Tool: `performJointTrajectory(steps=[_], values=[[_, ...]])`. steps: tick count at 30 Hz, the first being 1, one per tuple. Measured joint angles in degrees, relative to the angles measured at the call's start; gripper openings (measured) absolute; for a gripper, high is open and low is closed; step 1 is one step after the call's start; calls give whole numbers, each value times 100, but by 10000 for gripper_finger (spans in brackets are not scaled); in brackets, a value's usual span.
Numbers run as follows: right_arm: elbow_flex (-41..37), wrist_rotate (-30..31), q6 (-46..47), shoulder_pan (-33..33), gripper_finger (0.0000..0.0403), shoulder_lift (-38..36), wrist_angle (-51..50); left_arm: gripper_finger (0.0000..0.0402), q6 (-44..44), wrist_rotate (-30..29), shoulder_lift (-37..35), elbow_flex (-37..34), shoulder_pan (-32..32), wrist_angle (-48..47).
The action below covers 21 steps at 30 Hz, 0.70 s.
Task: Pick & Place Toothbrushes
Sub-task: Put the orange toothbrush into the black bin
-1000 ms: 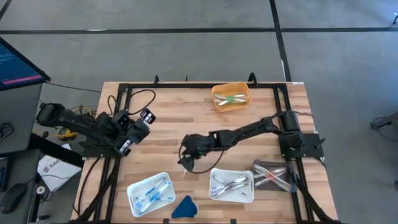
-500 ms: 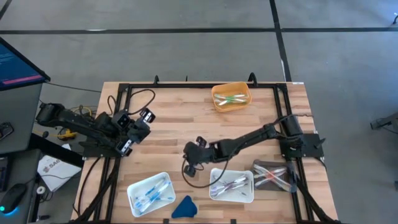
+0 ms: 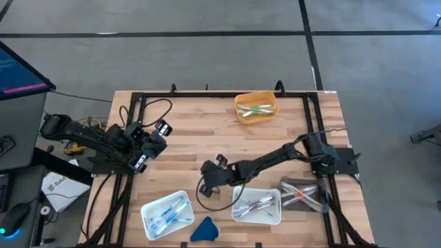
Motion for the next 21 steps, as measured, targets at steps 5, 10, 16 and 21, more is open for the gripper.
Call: performJointTrajectory(steps=[5,10,16,21], values=[[726,-5,-102,109,1,422,-668,4,0,0,0,0,0,-10],[956,113,-242,116,0,413,-1112,4,0,2,0,0,0,-13],[940,98,-109,43,0,422,-1310,4,0,4,0,0,0,-32],[938,89,-107,52,0,429,-1267,4,0,4,0,0,0,-33]])
